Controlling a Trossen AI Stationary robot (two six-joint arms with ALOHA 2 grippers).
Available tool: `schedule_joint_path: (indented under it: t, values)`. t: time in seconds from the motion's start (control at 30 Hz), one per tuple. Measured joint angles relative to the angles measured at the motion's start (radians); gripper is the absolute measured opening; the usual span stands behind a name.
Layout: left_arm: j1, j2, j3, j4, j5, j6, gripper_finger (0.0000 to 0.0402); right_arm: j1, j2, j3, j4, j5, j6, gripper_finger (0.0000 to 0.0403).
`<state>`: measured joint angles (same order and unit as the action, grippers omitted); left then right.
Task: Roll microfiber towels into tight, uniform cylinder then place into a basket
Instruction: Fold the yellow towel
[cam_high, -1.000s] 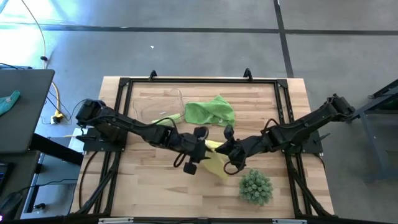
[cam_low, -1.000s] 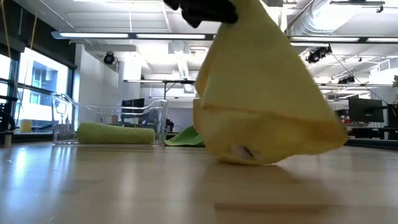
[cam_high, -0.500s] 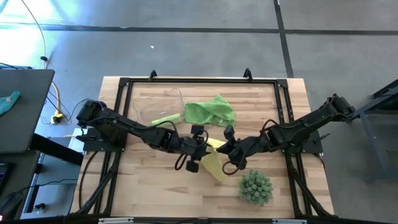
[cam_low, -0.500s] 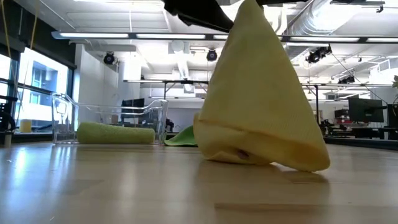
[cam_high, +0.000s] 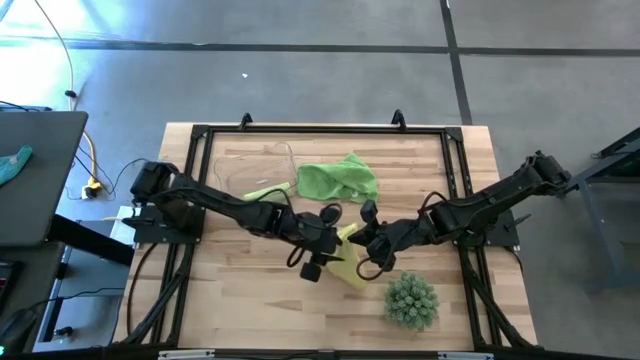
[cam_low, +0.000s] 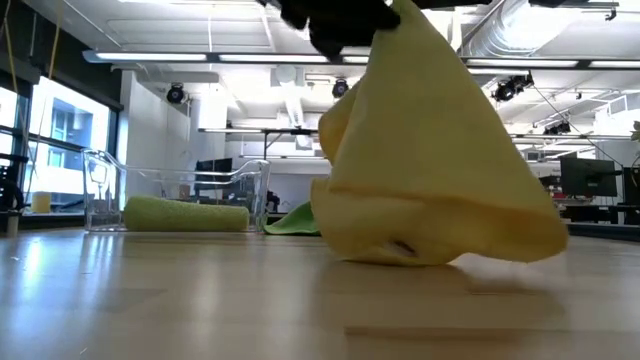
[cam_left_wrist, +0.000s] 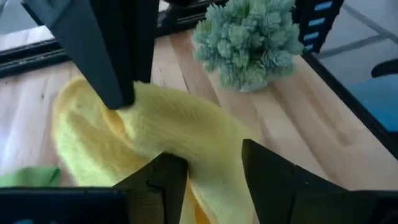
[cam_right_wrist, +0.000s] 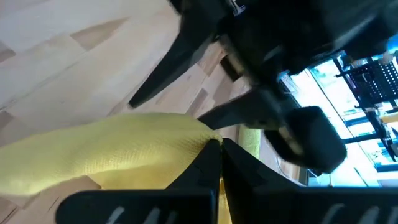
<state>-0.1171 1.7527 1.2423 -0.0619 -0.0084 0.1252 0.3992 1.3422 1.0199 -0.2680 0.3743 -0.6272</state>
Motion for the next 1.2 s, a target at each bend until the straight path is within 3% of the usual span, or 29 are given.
schedule_joint_path:
  t: [0.17,0.4,0.67,0.87,1.03,1.2]
  values:
    - [0.000,0.037,0.001,0.024,-0.003,-0.045,0.0100,0.000,0.000,0.000,-0.004,0.040,0.022,0.0000]
    - [0.000,0.027,0.001,-0.043,-0.038,-0.154,0.0006,0.000,0.000,-0.001,-0.005,0.046,0.094,0.0000]
    - [-0.028,-0.030,0.001,-0.188,-0.075,-0.250,0.0002,0.011,0.001,-0.001,-0.033,0.044,0.282,0.0000]
    - [-0.069,-0.129,0.003,-0.355,-0.202,-0.267,0.0001,0.032,0.022,-0.001,-0.040,0.055,0.370,0.0000]
    - [-0.095,-0.197,0.002,-0.477,-0.286,-0.302,0.0000,0.033,0.117,0.000,0.004,0.090,0.446,0.0000]
    - [-0.120,-0.201,0.001,-0.607,-0.292,-0.361,0.0000,0.031,0.218,-0.004,0.033,0.100,0.472,0.0028]
